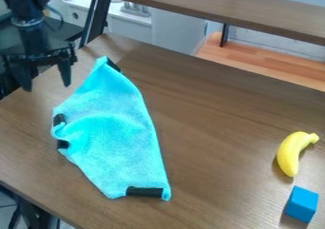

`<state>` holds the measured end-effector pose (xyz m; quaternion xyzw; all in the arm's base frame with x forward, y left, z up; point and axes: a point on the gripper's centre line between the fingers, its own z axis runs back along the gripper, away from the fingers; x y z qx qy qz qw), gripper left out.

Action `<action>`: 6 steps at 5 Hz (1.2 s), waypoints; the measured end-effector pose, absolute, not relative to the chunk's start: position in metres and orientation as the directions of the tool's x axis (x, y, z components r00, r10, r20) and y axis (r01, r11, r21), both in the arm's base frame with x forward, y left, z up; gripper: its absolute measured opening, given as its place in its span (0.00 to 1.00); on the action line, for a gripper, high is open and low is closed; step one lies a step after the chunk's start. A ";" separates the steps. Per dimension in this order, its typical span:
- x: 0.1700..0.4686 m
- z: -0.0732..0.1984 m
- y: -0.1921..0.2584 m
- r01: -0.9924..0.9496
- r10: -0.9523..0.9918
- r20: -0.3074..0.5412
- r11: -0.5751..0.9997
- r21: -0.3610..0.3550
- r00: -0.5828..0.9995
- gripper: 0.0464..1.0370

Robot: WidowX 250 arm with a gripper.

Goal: Unfold the cloth from bottom left to top right

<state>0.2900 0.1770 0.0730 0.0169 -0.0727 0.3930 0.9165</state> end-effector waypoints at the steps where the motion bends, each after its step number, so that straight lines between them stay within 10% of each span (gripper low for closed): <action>1: 0.282 0.061 0.178 -0.720 0.716 0.146 0.693 -0.028 0.683 0.96; 6: 0.275 0.000 0.166 -0.767 0.760 0.115 0.640 0.043 0.640 0.91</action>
